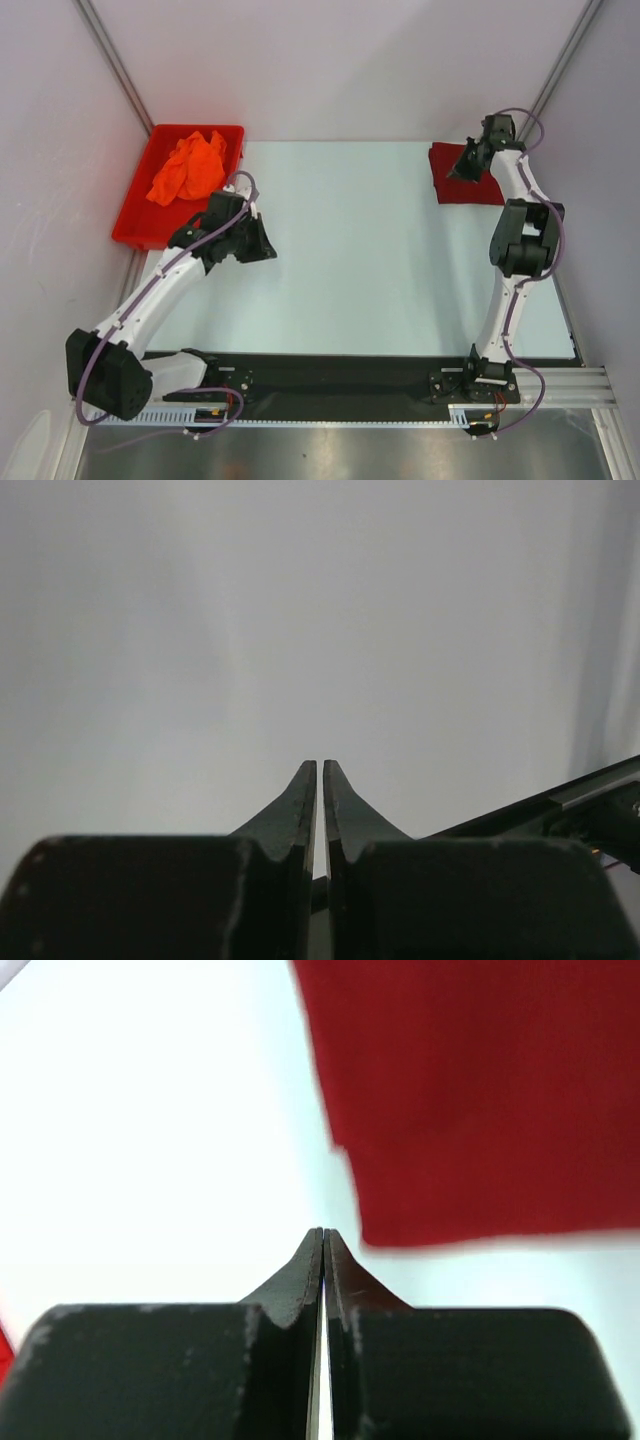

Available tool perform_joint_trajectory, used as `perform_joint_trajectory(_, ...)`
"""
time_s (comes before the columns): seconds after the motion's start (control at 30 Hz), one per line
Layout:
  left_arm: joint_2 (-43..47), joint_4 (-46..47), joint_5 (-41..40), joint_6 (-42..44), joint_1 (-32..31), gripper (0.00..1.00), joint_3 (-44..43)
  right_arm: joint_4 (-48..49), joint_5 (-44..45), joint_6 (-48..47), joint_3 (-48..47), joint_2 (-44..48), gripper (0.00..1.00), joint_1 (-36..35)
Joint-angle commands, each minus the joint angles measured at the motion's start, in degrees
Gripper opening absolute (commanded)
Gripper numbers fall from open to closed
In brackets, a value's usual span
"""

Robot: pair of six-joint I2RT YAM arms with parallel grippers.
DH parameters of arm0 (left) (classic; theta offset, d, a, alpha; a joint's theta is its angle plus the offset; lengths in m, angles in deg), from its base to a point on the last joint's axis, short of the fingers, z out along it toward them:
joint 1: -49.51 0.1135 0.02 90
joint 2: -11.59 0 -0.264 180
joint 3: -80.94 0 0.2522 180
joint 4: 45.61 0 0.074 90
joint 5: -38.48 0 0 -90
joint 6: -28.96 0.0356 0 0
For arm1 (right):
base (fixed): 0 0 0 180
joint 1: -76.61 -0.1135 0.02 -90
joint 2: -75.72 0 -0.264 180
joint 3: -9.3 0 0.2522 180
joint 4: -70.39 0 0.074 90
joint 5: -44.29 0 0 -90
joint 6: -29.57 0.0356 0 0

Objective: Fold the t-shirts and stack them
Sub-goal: Neatly place the folded tshirt to the corner

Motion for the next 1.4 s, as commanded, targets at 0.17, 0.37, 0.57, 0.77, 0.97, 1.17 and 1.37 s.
perform_joint_trajectory(0.17, 12.1, 5.2, 1.5, -12.4, -2.1, 0.11, 11.5, -9.2, 9.8, -2.2, 22.4, 30.0, 0.03, -11.6)
perform_joint_trajectory(0.37, 22.6, 17.6, 7.1, -22.6, -3.7, 0.14, 25.7, 2.4, -3.4, 4.1, 54.3, 63.0, 0.07, -15.6)
perform_joint_trajectory(0.57, 32.3, 24.1, 6.1, -28.5, -7.2, 0.21, 34.8, 13.5, -16.9, 16.7, 82.8, 91.6, 0.18, -15.6)
perform_joint_trajectory(0.77, 45.8, 23.8, 2.0, -30.5, -9.3, 0.25, 42.9, 8.0, -13.3, 28.1, 98.1, 118.8, 0.72, -15.8)
perform_joint_trajectory(0.97, 73.3, 20.0, 0.6, -40.3, -9.3, 0.31, 54.4, 1.3, -14.6, 31.2, 104.0, 123.2, 1.0, -16.1)
perform_joint_trajectory(1.17, 73.0, 22.5, 4.5, -37.8, -9.4, 0.33, 57.3, -0.8, -16.5, 30.7, 109.6, 125.3, 1.0, -16.2)
perform_joint_trajectory(1.37, 75.3, 29.6, 6.7, -42.6, -9.4, 0.34, 64.2, -2.5, -15.5, 29.2, 109.9, 125.6, 1.0, -16.3)
